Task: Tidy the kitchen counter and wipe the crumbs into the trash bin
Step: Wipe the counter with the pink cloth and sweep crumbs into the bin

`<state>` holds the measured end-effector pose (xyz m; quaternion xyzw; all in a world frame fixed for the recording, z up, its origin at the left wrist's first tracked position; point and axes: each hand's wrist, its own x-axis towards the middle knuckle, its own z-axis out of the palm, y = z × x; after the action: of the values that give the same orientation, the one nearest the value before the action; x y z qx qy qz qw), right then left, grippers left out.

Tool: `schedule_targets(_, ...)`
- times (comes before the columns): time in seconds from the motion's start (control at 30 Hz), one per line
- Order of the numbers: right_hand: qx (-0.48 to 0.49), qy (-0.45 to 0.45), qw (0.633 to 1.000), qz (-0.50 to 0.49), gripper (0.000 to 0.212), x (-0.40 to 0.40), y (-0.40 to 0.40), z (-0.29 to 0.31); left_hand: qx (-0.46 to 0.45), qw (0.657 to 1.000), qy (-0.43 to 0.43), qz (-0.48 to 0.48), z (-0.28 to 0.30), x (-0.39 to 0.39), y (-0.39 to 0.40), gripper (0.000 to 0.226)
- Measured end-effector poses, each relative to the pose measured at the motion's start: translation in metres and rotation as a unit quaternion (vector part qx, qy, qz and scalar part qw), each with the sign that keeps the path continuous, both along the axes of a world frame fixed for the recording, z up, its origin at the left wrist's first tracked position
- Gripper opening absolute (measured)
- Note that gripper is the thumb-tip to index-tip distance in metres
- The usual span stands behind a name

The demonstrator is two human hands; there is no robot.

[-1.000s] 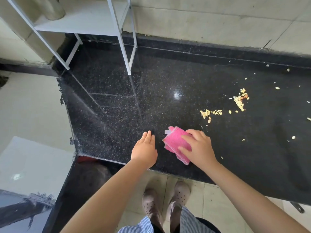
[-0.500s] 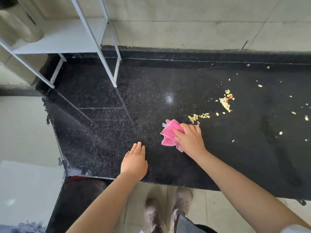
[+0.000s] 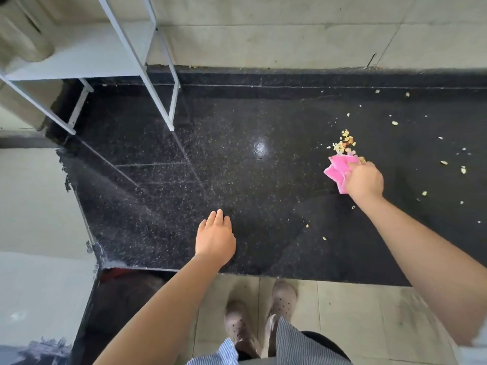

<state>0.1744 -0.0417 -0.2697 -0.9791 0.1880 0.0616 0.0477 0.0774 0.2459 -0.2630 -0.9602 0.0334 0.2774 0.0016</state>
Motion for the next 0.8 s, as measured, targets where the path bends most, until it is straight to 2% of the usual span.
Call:
schedule_targets(0.1,0.025,-0.022,0.998,0.051,0.037,-0.025,0.025,0.014,-0.004,1.0,0.012,-0.01,-0.004,-0.006,0.002,0.053)
schedule_targets(0.17,0.075,-0.044,0.991,0.105,0.037,-0.049,0.048,0.021,0.002,1.0,0.014,-0.022,-0.006,-0.007,0.003,0.054)
schedule_targets(0.27,0.171,-0.041,0.973,0.148,0.024,-0.101,0.092,0.015,0.004,0.999,0.014,-0.035,-0.007,-0.007,0.004,0.055)
schedule_targets(0.3,0.142,-0.059,0.971,0.184,0.02,-0.118,0.106,0.011,0.006,0.999,0.012,-0.039,-0.008,-0.007,0.004,0.055)
schedule_targets(0.37,0.071,-0.007,0.962,0.264,0.035,-0.146,0.128,-0.007,0.008,0.999,0.012,-0.042,-0.008,-0.008,0.005,0.055)
schedule_targets(0.43,0.037,0.021,0.966,0.253,0.038,-0.156,0.13,-0.02,0.01,0.999,0.015,-0.045,-0.009,-0.008,0.006,0.055)
schedule_targets(0.5,0.005,-0.032,0.962,0.272,0.033,-0.151,0.118,-0.025,0.013,0.999,0.019,-0.046,-0.009,-0.008,0.007,0.056)
schedule_targets(0.57,-0.038,-0.064,0.966,0.246,0.03,-0.135,0.094,-0.028,0.017,0.998,0.026,-0.046,-0.008,-0.009,0.007,0.056)
schedule_targets(0.63,-0.087,-0.045,0.982,0.163,0.029,-0.11,0.066,-0.022,0.022,0.998,0.027,-0.049,-0.009,-0.009,0.006,0.056)
schedule_targets(0.73,-0.075,0.039,0.995,0.045,0.032,-0.074,0.025,-0.007,0.025,0.998,0.033,-0.049,-0.008,-0.009,0.006,0.056)
schedule_targets(0.8,-0.057,0.039,0.998,0.0,0.033,-0.063,0.006,-0.002,0.025,0.998,0.039,-0.047,-0.007,-0.008,0.006,0.056)
